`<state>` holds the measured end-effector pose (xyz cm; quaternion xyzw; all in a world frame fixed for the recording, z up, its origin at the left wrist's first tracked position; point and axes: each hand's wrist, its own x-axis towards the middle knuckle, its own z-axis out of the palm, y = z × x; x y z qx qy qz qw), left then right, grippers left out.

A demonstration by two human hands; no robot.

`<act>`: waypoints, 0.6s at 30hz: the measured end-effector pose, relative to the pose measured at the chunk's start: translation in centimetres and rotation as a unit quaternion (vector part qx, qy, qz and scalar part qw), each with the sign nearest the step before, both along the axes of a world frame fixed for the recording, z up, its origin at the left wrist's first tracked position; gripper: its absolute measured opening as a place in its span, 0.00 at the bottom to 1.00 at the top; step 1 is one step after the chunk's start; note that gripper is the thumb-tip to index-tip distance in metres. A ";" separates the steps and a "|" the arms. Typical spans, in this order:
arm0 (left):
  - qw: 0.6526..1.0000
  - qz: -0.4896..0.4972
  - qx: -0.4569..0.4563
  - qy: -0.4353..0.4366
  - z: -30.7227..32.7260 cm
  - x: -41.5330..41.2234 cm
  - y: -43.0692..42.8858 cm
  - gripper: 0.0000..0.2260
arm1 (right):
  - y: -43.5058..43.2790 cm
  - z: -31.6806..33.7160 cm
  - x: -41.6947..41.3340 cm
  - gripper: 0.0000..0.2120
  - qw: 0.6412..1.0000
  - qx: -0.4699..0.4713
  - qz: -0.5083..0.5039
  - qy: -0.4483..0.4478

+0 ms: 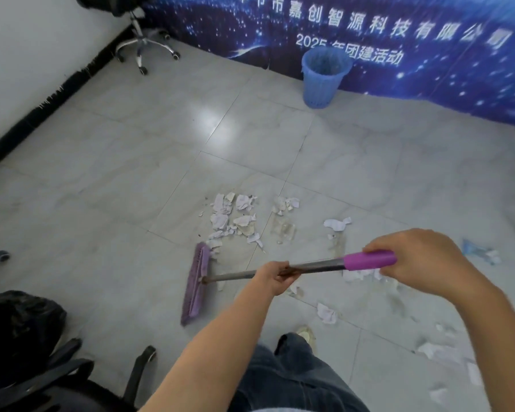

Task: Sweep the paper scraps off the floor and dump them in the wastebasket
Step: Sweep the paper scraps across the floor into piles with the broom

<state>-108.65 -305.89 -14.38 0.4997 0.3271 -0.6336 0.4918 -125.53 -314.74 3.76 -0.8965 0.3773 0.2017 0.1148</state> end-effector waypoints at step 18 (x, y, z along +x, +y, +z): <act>0.996 -0.024 -0.083 -0.012 7.1 -2.0 -8.9 0.12 | -7.3 8.6 -4.1 0.15 0.991 0.024 -0.023 -0.130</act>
